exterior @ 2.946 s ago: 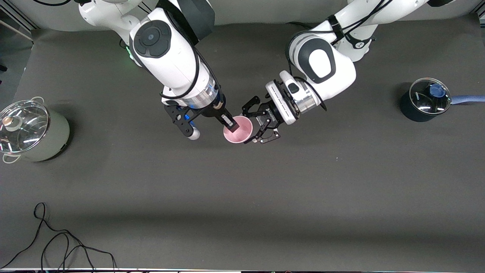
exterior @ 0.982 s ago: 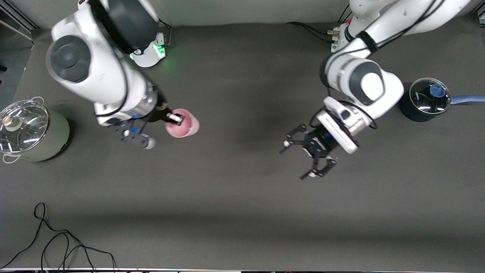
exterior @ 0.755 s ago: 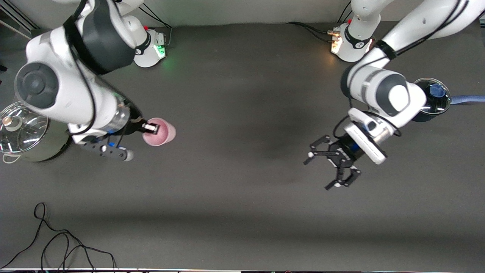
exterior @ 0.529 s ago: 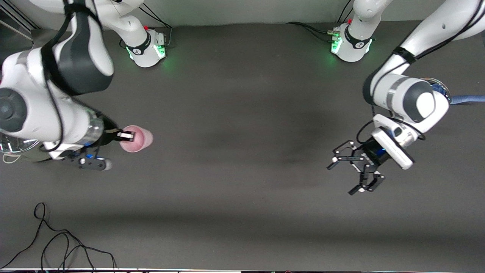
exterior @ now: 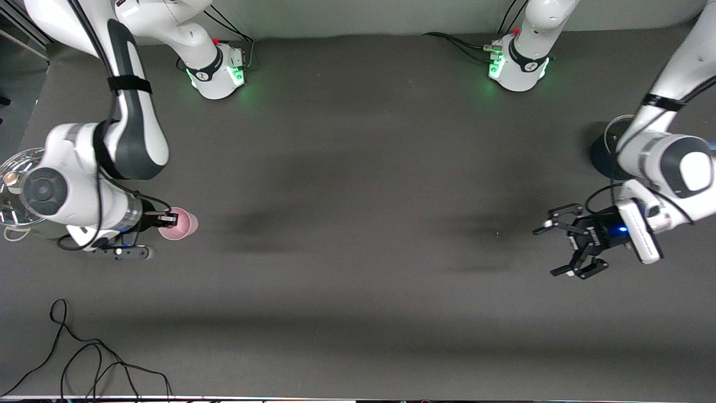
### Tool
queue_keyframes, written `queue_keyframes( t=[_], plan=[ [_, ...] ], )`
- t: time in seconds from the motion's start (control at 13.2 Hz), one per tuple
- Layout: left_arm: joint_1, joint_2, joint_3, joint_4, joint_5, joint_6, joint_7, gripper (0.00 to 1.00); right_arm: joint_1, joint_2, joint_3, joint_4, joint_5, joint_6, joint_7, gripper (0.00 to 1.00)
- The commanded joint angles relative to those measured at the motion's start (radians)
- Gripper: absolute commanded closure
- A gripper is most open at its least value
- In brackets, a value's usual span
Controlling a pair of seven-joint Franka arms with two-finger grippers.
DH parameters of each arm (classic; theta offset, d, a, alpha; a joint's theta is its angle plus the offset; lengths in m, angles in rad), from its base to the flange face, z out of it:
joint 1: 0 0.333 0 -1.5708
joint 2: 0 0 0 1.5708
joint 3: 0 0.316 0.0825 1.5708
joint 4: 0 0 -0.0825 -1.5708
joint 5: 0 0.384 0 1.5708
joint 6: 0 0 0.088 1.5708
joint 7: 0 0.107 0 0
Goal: Transfer pink cup from left to right arm
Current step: 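Carry the cup with the right gripper while the left gripper withdraws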
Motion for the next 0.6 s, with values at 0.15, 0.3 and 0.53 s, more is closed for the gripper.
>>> queue_keyframes(
  t=[0.15,0.3,0.53],
  plan=[
    [0.028,-0.034,0.044,0.185,0.344,-0.291,-0.414,0.00,0.011,-0.031,-0.003,-0.363,-0.019,0.482,-0.050,1.00],
    [0.027,-0.046,0.044,0.280,0.483,-0.408,-0.570,0.00,0.011,0.009,-0.001,-0.385,-0.015,0.545,-0.058,1.00],
    [0.014,-0.082,0.030,0.368,0.627,-0.511,-0.692,0.00,0.011,0.044,-0.001,-0.411,-0.009,0.610,-0.058,1.00]
  ],
)
